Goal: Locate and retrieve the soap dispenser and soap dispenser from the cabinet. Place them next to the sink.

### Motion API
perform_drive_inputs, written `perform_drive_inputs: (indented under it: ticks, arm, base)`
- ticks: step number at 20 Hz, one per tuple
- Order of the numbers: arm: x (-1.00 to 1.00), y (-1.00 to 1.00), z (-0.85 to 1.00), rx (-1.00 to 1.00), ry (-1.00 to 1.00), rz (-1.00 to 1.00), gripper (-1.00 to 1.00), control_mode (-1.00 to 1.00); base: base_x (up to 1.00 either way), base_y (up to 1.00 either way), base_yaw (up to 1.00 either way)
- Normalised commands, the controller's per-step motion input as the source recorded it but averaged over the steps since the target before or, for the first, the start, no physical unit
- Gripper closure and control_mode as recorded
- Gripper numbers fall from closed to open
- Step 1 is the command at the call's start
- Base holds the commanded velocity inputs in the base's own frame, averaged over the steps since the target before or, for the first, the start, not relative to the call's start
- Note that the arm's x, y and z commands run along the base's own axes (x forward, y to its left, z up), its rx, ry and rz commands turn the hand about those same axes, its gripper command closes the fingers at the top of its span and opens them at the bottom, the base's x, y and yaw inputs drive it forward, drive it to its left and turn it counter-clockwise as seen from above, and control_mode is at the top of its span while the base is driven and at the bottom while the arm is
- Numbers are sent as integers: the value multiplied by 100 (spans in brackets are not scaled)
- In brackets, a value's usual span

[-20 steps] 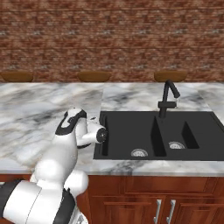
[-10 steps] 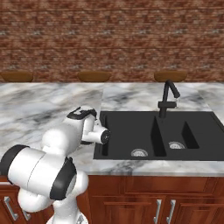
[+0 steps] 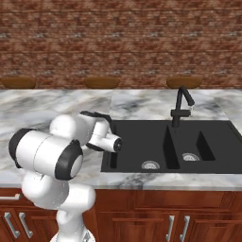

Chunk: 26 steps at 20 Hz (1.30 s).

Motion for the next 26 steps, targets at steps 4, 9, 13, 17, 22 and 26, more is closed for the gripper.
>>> perform_drive_inputs:
  ticks: [4, 9, 13, 17, 22, 26]
  arm:
    - [29, 0, -16, 0, 0, 3, 100, -100]
    - [28, 0, -21, 0, 0, 4, 100, -100]
    - [28, 0, -22, 0, 0, 4, 100, -100]
    - [27, 0, -22, 0, 0, 4, 100, -100]
    - [24, 0, -19, -1, 0, 4, 100, -100]
    - [22, 0, -19, -1, 0, 3, 100, -100]
  base:
    - [0, 0, 0]
    - [0, 0, 0]
    - [0, 0, 0]
    - [0, 0, 0]
    - [0, 0, 0]
    - [0, 0, 0]
